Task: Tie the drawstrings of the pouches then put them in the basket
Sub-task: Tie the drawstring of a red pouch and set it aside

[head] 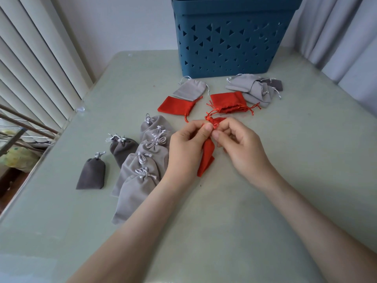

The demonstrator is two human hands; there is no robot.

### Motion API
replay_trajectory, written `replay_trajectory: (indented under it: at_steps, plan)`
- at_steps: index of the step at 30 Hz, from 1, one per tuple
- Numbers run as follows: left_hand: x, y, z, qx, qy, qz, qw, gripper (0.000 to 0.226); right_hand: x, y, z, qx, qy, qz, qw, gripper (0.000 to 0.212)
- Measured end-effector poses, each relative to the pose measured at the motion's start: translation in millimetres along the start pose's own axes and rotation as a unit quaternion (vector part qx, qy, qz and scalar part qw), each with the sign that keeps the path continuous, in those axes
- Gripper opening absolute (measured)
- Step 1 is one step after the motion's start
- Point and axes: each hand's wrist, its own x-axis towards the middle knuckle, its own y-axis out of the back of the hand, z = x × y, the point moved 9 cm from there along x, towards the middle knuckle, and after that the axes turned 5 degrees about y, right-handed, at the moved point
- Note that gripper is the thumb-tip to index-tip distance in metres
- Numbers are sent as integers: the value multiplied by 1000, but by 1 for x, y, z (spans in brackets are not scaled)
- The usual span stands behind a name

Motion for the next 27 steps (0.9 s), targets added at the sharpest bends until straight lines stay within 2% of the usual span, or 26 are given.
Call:
replay_trajectory:
  at_steps: [2, 4, 9, 12, 15, 18, 21, 27]
  plan:
    - [0, -1, 4, 12, -16, -7, 1000, 12, 1, -4, 11, 142, -70, -28, 987, 9]
    - [2, -2, 8, 26, -29, -17, 999, 10, 0, -10, 17, 249, -133, -42, 958, 12]
    - [3, -9, 14, 21, -40, -90, 995, 14, -2, -17, 20, 372, -196, -52, 906, 7]
    - [-5, -22, 13, -86, 17, -171, 981, 16, -6, -20, 18, 386, -214, -94, 892, 10]
    - [-7, -26, 9, -122, 60, -197, 971, 18, -10, -19, 17, 378, -232, -118, 889, 11]
    - [-8, -28, 7, -126, 76, -219, 965, 15, -10, -19, 16, 372, -230, -131, 890, 13]
    - [-5, -27, 4, -104, 80, -213, 968, 15, -9, -19, 16, 361, -224, -137, 895, 24]
    - [2, -16, 2, -28, 71, -197, 977, 10, -7, -14, 16, 284, -181, -157, 928, 10]
